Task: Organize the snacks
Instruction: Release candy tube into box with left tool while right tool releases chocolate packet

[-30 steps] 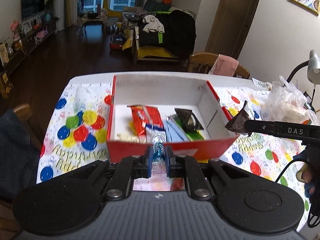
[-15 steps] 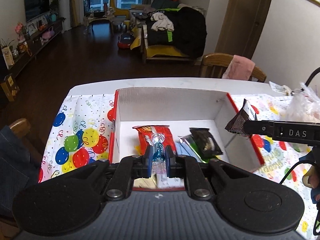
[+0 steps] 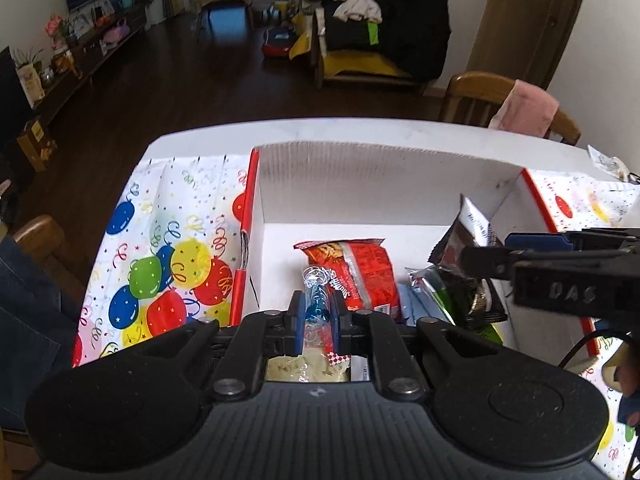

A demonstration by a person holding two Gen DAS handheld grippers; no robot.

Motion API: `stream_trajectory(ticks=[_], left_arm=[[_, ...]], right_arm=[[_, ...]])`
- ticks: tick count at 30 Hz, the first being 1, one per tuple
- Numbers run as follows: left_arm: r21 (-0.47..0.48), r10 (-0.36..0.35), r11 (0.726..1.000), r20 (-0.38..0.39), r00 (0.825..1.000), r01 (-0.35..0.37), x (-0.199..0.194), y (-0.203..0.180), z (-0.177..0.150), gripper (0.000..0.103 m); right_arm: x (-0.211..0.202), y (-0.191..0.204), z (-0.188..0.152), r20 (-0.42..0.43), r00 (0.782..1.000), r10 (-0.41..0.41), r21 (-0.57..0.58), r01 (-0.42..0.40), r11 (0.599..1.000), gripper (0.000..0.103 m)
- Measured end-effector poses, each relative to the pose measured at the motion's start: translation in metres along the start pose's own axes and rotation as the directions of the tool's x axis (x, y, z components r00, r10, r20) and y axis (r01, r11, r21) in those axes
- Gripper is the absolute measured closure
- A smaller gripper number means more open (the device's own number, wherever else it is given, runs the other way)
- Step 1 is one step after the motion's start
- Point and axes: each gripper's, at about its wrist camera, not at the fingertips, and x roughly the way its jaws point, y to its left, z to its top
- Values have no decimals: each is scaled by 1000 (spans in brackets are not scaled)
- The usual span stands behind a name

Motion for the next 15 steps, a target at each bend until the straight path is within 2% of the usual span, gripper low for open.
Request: stream_trajectory(ticks=[7, 11, 15], left_arm=[[25, 35, 999, -75, 997, -33, 22, -5, 2, 91], [17, 30, 999, -113, 993, -29, 32, -3, 3, 91], [14, 32, 999, -143, 989, -30, 40, -2, 3, 91]], right_arm=[[28, 12, 1, -75, 997, -12, -67, 7, 998, 52], [38, 16, -2, -106, 994, -19, -86, 10, 996, 52], [42, 24, -2, -106, 994, -22, -113, 10, 994, 52]])
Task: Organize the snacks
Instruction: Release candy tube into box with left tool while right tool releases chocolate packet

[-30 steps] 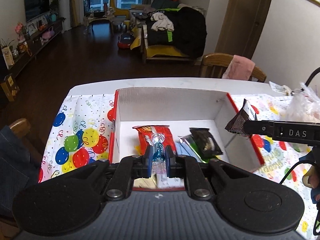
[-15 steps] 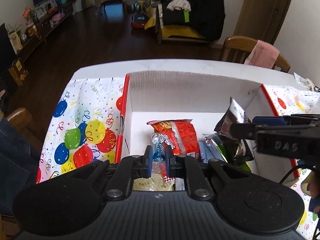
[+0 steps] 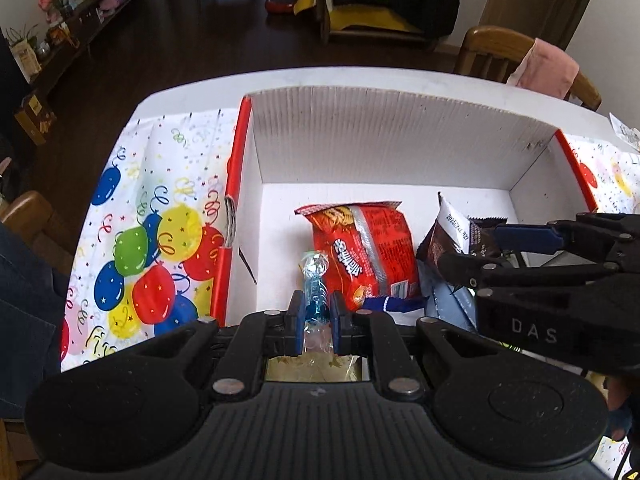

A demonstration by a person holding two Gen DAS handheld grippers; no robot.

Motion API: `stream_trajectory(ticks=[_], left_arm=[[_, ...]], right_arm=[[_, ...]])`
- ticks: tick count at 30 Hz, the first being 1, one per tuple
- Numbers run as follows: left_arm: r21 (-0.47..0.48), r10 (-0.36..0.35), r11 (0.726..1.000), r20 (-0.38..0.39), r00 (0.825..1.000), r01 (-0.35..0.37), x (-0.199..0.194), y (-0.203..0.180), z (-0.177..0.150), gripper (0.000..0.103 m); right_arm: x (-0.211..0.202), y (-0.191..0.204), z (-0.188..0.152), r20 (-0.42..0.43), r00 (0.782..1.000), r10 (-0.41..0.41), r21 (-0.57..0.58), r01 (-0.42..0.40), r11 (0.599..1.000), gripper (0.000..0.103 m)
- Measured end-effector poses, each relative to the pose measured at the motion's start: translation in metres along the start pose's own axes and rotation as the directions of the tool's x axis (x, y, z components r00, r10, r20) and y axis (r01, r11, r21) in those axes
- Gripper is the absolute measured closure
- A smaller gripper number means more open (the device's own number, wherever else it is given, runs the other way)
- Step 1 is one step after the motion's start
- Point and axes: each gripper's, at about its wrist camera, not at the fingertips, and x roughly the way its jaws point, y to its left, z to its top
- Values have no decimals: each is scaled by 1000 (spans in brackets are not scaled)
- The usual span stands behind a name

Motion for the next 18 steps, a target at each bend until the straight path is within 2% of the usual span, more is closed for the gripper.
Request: stream_trajectory(ticks=[8, 18], left_arm=[[32, 7, 999, -23, 1000, -6, 7, -5, -2, 91], [-21, -36, 999, -9, 999, 36, -1, 4, -6, 90]], right_arm=[[1, 9, -2, 0, 999, -33, -63, 33, 997, 50], [-10, 3, -3, 29, 999, -29, -15, 29, 999, 41]])
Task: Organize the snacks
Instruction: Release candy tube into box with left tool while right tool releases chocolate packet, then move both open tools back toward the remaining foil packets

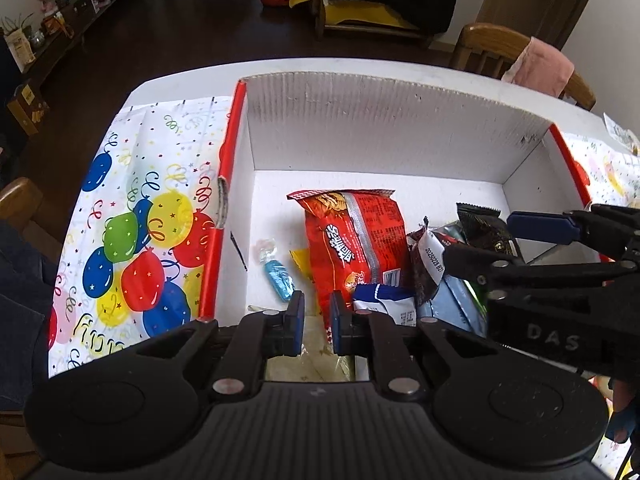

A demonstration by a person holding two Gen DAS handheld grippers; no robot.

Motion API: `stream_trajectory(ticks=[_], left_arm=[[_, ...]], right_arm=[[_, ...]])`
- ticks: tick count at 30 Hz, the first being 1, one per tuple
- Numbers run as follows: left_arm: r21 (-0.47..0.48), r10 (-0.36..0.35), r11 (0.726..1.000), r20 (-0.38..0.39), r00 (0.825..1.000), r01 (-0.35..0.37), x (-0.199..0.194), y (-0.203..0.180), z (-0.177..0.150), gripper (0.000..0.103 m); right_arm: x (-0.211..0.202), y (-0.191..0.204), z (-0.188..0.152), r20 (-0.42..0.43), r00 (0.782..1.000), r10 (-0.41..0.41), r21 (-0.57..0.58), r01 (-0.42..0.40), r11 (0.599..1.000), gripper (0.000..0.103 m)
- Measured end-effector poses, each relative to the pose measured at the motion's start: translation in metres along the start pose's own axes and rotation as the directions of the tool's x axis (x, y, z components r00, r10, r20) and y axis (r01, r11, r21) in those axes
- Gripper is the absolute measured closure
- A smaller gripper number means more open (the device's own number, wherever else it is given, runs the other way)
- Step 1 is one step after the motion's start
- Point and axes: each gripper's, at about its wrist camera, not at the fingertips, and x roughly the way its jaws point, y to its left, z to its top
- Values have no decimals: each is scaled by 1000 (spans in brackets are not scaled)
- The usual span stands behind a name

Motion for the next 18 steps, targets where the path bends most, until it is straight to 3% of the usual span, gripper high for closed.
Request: stream_trajectory(ticks=[14, 18], left_arm=[[-28, -62, 998, 96, 994, 65, -46, 6, -14, 89], [-11, -87, 996, 137, 987, 89, -65, 2, -23, 83]], right_arm=[[-64, -5, -13, 95, 994, 50, 53, -55, 997, 36], [-82, -4, -19, 124, 990, 61, 69, -70, 995, 36]])
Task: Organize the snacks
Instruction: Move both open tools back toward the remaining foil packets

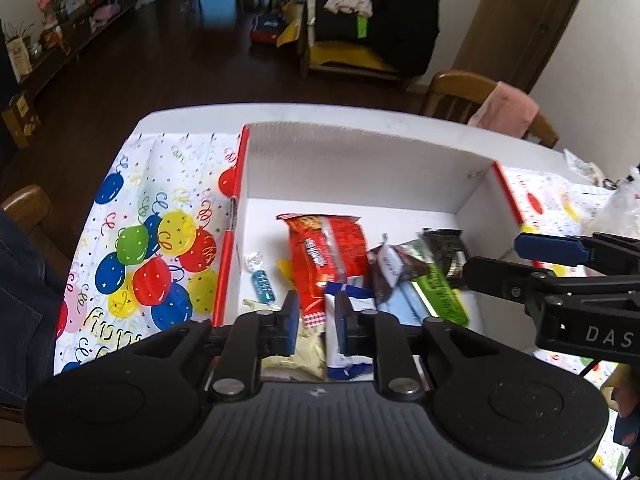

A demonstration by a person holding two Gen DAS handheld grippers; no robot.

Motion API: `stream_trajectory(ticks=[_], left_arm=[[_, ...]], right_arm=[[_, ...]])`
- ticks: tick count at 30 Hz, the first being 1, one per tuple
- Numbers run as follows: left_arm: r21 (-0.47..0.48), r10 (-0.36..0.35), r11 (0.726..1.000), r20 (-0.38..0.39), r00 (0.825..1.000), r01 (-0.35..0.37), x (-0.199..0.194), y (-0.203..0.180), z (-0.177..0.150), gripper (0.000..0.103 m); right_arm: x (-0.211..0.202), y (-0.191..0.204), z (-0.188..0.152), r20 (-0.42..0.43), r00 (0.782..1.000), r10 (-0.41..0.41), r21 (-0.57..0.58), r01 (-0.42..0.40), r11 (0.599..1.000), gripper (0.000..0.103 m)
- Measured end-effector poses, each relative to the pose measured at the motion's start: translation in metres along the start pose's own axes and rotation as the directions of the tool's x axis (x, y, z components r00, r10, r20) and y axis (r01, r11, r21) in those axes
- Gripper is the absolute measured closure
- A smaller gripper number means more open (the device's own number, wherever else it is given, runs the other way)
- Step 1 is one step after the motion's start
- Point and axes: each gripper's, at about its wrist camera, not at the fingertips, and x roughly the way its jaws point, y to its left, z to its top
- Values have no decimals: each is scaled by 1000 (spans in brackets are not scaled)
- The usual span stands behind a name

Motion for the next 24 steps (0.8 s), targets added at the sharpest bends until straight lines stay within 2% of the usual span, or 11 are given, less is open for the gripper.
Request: stream_trajectory(ticks=[8, 11, 13, 15, 24], left_arm=[[41, -45, 998, 70, 997, 42, -39, -11, -16, 79], [44, -61, 997, 90, 994, 57, -51, -12, -23, 67], [43, -67, 997, 113, 991, 62, -60, -12, -28, 46], [43, -74, 997, 141, 987, 69, -69, -12, -34, 37], [85, -104, 992, 172, 980, 91, -91, -21, -60, 33]], right_arm=[[-37, 5, -10, 51, 998, 22, 25, -23, 999, 30], [-51, 7, -16, 75, 997, 28, 29, -31, 999, 27], [-58, 8, -20, 87, 996, 32, 30, -35, 999, 26], [-66, 10, -26, 98, 995, 35, 32, -38, 999, 24], [-92, 15, -56, 122, 991, 45, 44, -51, 998, 17]])
